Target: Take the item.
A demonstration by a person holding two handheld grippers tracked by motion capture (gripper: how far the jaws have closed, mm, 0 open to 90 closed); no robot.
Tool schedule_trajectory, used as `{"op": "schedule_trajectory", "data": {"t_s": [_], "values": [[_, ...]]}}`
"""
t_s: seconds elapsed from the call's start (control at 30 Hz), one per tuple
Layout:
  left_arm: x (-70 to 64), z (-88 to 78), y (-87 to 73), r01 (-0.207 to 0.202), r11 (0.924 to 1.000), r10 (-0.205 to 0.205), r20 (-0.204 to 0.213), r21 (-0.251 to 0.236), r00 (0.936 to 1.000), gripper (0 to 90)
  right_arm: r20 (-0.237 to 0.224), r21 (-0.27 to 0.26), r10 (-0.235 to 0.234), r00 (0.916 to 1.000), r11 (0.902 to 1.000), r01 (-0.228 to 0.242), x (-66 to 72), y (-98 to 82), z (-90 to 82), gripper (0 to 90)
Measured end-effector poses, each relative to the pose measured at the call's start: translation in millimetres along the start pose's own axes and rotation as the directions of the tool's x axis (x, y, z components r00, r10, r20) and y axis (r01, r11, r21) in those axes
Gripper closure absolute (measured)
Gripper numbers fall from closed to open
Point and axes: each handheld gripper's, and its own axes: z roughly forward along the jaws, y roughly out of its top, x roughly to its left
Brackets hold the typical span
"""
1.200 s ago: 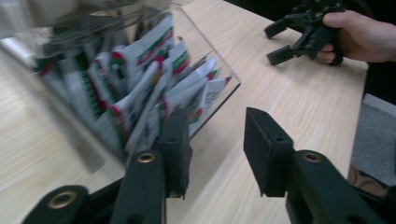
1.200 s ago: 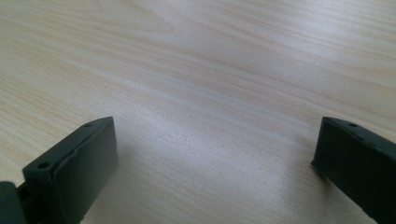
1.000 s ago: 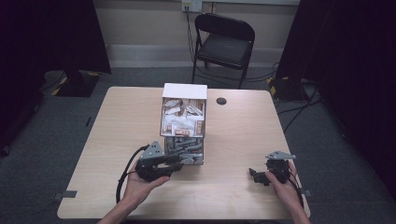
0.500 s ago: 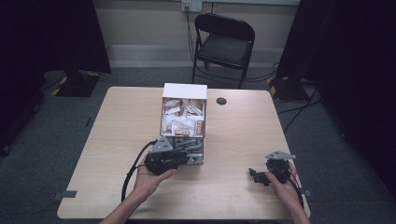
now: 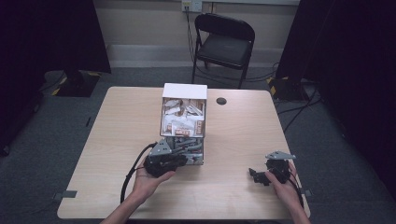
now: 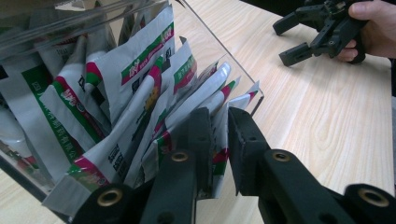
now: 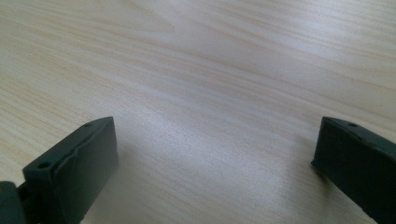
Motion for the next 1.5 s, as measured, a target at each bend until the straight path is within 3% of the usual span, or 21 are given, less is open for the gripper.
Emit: {"op": "schedule_trajectory", "data": {"t_s": [0.17,0.37,0.63,1.0,1.5], "values": [[0.7,0.9,-2.6,-0.004,1.0,0.004,0.01,-0.009,0.9999,82.4,0.0,0.0,0.0,1.0,1.0,0.0,0.0,0.0,0.0,0.0],[1.0,4.1,-5.0,-0.001,1.0,0.001,0.001,-0.006,1.0,78.3,0.0,0.0,0.0,1.0,1.0,0.0,0.0,0.0,0.0,0.0],[3.6,6.9,-6.2,-0.008,0.9999,0.008,0.004,-0.008,1.0,86.6,0.0,0.0,0.0,1.0,1.0,0.0,0.0,0.0,0.0,0.0],[4.8,7.9,-5.7,0.031,0.999,-0.031,0.016,-0.033,0.9994,89.7,0.0,0.0,0.0,1.0,1.0,0.0,0.0,0.0,0.0,0.0],[1.3,0.4,-1.6,0.035,0.9975,-0.032,0.046,-0.062,0.9984,89.9,0.0,0.0,0.0,1.0,1.0,0.0,0.0,0.0,0.0,0.0]]}}
